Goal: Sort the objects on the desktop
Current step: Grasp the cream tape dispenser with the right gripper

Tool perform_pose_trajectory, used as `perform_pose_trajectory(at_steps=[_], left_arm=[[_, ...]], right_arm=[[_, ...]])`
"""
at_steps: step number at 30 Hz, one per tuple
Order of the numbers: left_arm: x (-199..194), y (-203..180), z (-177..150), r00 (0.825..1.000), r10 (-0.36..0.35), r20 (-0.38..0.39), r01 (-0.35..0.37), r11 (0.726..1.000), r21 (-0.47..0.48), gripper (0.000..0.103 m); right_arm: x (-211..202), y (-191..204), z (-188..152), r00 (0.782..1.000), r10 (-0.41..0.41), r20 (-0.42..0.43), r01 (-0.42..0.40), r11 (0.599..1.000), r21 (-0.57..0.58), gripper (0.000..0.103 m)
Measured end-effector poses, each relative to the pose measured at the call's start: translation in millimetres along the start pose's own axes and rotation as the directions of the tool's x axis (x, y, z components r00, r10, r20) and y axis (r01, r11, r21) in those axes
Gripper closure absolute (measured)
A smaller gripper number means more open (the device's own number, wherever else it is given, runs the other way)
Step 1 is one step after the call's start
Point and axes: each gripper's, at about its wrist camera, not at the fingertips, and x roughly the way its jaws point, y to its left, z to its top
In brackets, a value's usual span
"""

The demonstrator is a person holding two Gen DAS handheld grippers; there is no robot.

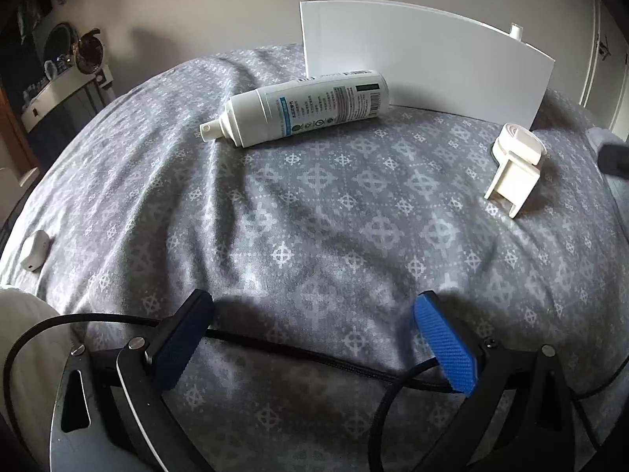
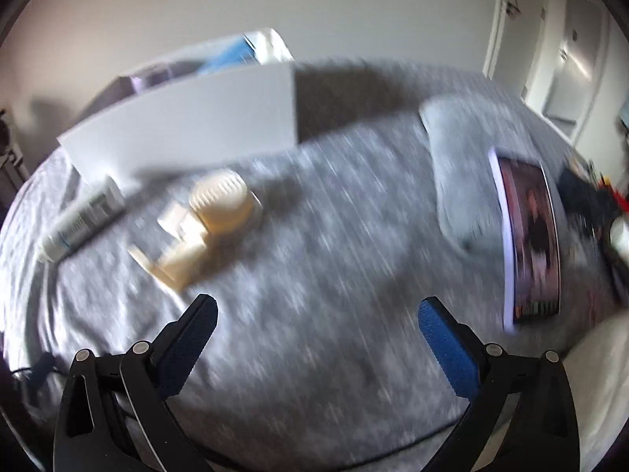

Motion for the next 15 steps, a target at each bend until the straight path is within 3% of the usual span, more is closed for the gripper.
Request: perform_pose_trajectory(at_steps=[2,6,9,11,13,14,15], left_arm=[[-0.2,1.1,-2.0,1.000,-0.005,0.001,0.005,1.000,-0.004,0.000],[0.8,2.1,-2.7,1.000,-0.004,0.000,0.004,1.000,-0.004,0.000],[3.9,0.2,-5.0,1.000,0.000,0.003,0.000,1.000,-0.001,0.000],[3.2,-0.5,-6.7,1.000,0.004,0.006,-0.004,1.000,0.001,0.000],[2.2,-2.5,-6.7,1.000,0.007,0.007,-0.007,1.000,0.003,0.000],[1.6,-3.9,-6.8,1.000,0.009,0.007,-0.009,1.000,0.005,0.000],[1.1,-4.0,-7.2,1.000,0.009,0.008,-0.009,1.000,0.005,0.000]], right_arm=[[5.4,18.1,19.1,0.999,0.039,0.008,-0.039,0.999,-0.028,0.000],[32.8,61.4,37.2,0.995,0.077,-0.067,-0.082,0.994,-0.073,0.000],[64.9,76.7,40.1,0.989,0.041,-0.144,-0.051,0.997,-0.065,0.000],[87.8,79.9,36.6,0.973,0.015,-0.230,-0.026,0.999,-0.043,0.000],[114.6,82.8,33.0,0.941,0.014,-0.337,-0.030,0.999,-0.042,0.000],[121.9,84.1,31.6,0.934,0.008,-0.357,-0.031,0.998,-0.059,0.000],[121.4,85.4,32.8,0.943,0.009,-0.332,-0.039,0.996,-0.085,0.000]])
